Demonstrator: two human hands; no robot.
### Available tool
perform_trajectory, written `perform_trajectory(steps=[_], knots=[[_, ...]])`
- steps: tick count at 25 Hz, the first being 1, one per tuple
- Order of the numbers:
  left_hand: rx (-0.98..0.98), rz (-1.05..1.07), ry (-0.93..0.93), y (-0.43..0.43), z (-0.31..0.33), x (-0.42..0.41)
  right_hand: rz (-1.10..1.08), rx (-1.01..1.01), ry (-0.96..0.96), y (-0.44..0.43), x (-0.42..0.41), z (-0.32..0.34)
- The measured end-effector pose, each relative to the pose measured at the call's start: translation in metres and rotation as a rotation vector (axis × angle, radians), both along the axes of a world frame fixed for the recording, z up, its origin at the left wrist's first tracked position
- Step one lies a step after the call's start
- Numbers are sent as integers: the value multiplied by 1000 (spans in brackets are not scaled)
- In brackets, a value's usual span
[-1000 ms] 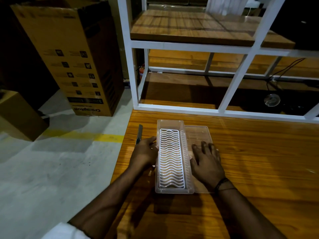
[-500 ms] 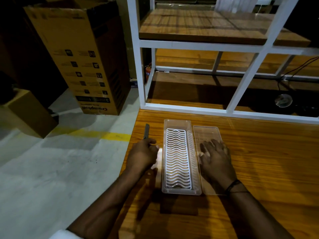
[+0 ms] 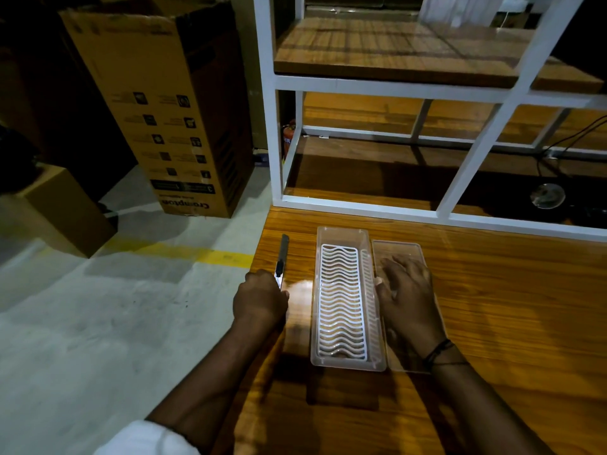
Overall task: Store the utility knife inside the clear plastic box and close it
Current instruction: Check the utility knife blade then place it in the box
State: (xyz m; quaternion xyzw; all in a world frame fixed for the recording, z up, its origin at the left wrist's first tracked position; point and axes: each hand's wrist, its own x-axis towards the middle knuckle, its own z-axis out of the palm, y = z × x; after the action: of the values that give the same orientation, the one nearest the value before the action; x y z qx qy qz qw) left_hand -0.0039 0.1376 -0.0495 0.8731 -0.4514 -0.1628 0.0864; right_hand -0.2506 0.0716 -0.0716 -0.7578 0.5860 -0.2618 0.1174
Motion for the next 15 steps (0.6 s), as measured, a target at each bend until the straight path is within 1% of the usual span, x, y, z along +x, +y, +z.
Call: perform_trajectory(steps=[5,10,15], knots=[[-8,44,64,-5,-1,3,-38,45,-35,4,-2,0],[6,82,147,-7,-6,10,-46,96,-23,8,-2,-4],[-14,97,188,-7,-11,12,-53,117,-47,8,1,-2]])
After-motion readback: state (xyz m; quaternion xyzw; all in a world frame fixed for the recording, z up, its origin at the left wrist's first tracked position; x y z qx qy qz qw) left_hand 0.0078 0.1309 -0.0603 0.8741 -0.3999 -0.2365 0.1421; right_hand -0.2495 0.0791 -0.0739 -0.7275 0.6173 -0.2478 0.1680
